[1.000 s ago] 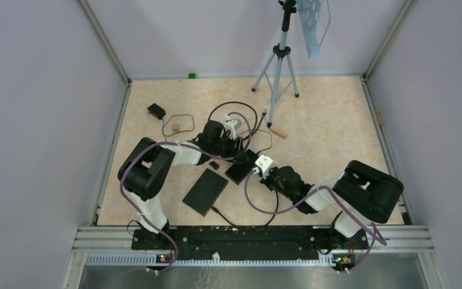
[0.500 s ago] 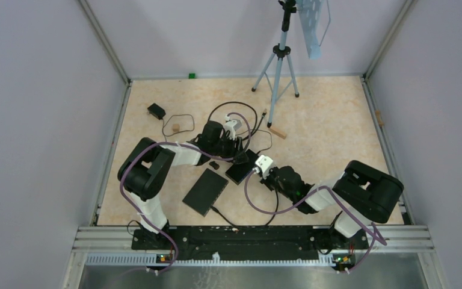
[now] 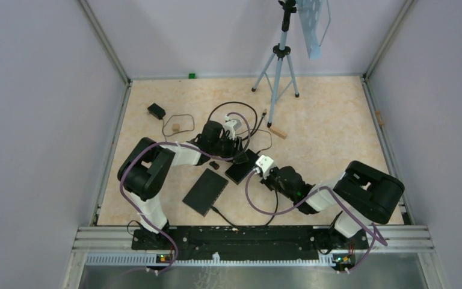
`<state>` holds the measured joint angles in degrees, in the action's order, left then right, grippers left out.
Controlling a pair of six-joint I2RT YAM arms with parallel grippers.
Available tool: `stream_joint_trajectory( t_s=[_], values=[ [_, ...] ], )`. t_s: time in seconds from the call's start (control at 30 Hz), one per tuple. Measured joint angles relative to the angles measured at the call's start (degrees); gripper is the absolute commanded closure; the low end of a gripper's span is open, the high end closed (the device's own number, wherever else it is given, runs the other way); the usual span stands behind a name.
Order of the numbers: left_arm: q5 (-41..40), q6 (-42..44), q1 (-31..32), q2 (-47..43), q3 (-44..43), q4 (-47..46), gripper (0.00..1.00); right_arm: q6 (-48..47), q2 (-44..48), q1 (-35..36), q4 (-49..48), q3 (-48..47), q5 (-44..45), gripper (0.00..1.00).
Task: Insert the plug into the switch port
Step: Insert the connector into the switch port.
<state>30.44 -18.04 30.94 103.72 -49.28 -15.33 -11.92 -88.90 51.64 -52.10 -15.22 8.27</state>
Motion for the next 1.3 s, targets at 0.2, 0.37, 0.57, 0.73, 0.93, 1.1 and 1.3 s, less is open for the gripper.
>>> stream_joint_trajectory(
  t_s=[0.2,0.37,0.57,0.73,0.93,1.1,1.3],
  values=[
    [0.04,0.0,0.0,0.0,0.0,0.02,0.47,0.02,0.0,0.0,-0.42,0.24,0.17,1.0],
    [0.09,0.07,0.0,0.0,0.0,0.02,0.47,0.11,-0.48,0.02,-0.35,0.04,0.9,1.0],
    [-0.04,0.59,-0.26,0.0,0.0,-0.07,0.48,0.02,-2.91,0.11,-0.7,-1.31,1.97,1.0],
    [-0.22,1.25,-0.66,-0.09,0.0,-0.11,0.48,-0.59,-3.96,0.11,-1.11,-2.16,2.1,1.0],
    [-0.02,1.73,-0.7,-0.09,0.0,-0.09,0.48,-1.31,-3.96,0.09,-1.11,-2.16,1.16,1.0],
    [0.13,2.05,-0.7,-0.09,0.0,-0.07,0.48,1.25,-3.96,-0.24,-1.16,-2.19,0.07,1.0],
    [1.01,2.6,-0.72,-0.09,0.0,0.22,0.48,6.97,-3.96,-1.92,-1.01,-2.73,-2.86,1.0]
  ],
)
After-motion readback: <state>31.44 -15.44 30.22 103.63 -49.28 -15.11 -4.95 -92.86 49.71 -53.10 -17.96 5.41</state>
